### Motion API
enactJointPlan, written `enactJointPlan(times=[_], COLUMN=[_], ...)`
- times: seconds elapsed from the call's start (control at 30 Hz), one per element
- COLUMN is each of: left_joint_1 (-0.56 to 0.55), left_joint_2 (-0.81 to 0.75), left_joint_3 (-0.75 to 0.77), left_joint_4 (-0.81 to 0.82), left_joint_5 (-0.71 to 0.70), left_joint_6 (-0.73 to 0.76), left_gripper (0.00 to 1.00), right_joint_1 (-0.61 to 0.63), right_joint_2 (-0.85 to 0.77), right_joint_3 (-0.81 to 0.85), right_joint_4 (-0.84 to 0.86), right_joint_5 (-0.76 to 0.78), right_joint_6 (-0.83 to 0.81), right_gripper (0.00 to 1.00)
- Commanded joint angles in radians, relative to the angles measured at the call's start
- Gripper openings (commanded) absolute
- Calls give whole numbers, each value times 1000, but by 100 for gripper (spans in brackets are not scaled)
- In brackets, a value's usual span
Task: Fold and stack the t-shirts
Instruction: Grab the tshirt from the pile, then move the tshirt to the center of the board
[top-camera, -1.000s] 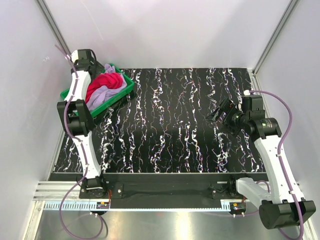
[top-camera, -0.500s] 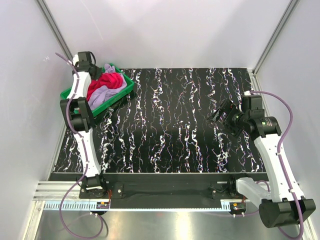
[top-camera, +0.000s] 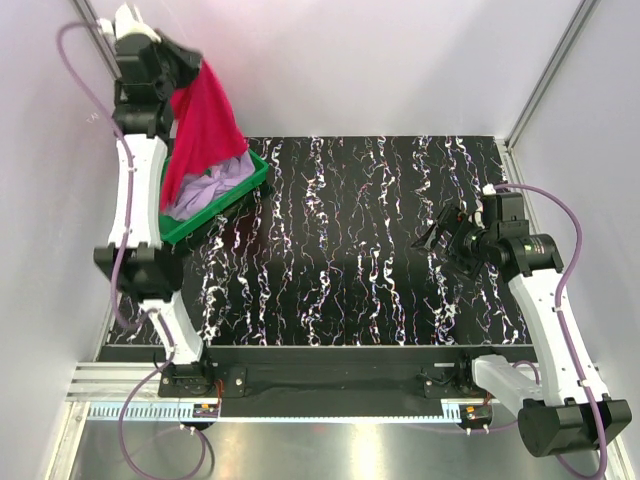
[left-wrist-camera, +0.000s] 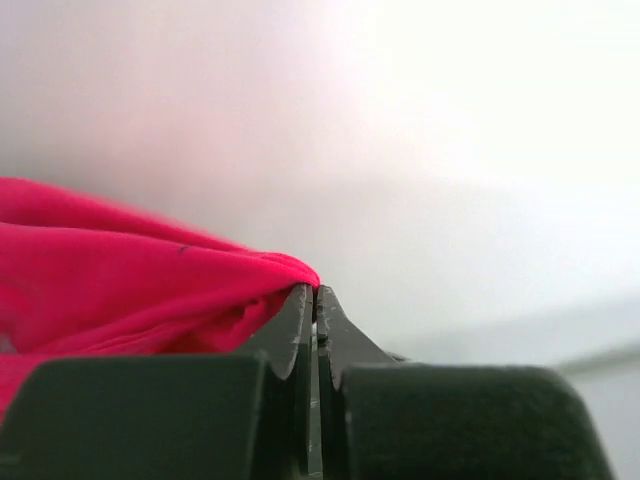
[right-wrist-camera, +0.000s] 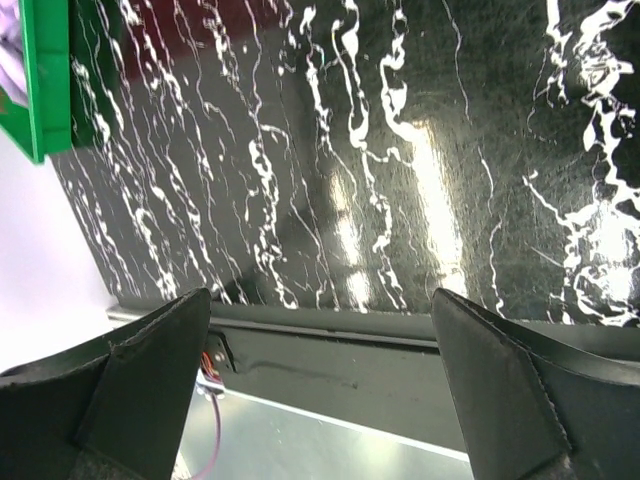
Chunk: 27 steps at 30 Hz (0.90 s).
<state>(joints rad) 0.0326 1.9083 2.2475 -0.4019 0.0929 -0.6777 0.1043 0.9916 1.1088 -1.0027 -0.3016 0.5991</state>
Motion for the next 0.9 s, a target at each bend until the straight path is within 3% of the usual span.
enactJointPlan(times=[0.0, 0.07, 0.23, 0.27, 0.3, 0.33, 0.37, 0.47, 0.57, 0.63, 0.67, 0.87], left_joint_1=[-75, -149, -330, -355, -378, -417, -440, -503, -504, -504, -504, -504], left_joint_2=[-201, -337, -610, -683, -725, -759, -793, -961, -1084, -1136, -1152, -1266], left_joint_3=[52, -27, -412, -478, -620, -678, -730, -931, -1040, -1084, -1133, -1345], left_joint_4=[112, 95, 20, 11, 5, -41, -67, -176, -305, -389, -405, -356], left_joint_5=[90, 90, 71, 74, 76, 56, 32, -123, -179, -154, -136, -22], left_joint_6=[95, 127, 109, 95, 78, 44, 40, 20, 27, 41, 40, -37], left_gripper=[0, 0, 2, 18, 69, 88, 91, 95, 91, 88, 81, 66], right_joint_1=[-2, -2, -2, -2, -3, -3, -2, -2, 0, 2, 5, 130], right_joint_2=[-31, -39, -34, -33, -27, -24, -22, -10, 21, 51, 94, 371], right_joint_3=[37, 34, 31, 34, 36, 36, 42, 54, 49, 39, 31, 113], right_joint_4=[-34, -51, -56, -56, -53, -53, -51, -57, -54, -37, -30, 12], right_joint_5=[-54, -68, -126, -142, -151, -169, -174, -169, -177, -214, -221, -157], right_joint_6=[-56, -76, -79, -79, -75, -76, -76, -82, -85, -78, -73, -81], right_gripper=[100, 100, 100, 100, 100, 100, 100, 99, 97, 97, 97, 89])
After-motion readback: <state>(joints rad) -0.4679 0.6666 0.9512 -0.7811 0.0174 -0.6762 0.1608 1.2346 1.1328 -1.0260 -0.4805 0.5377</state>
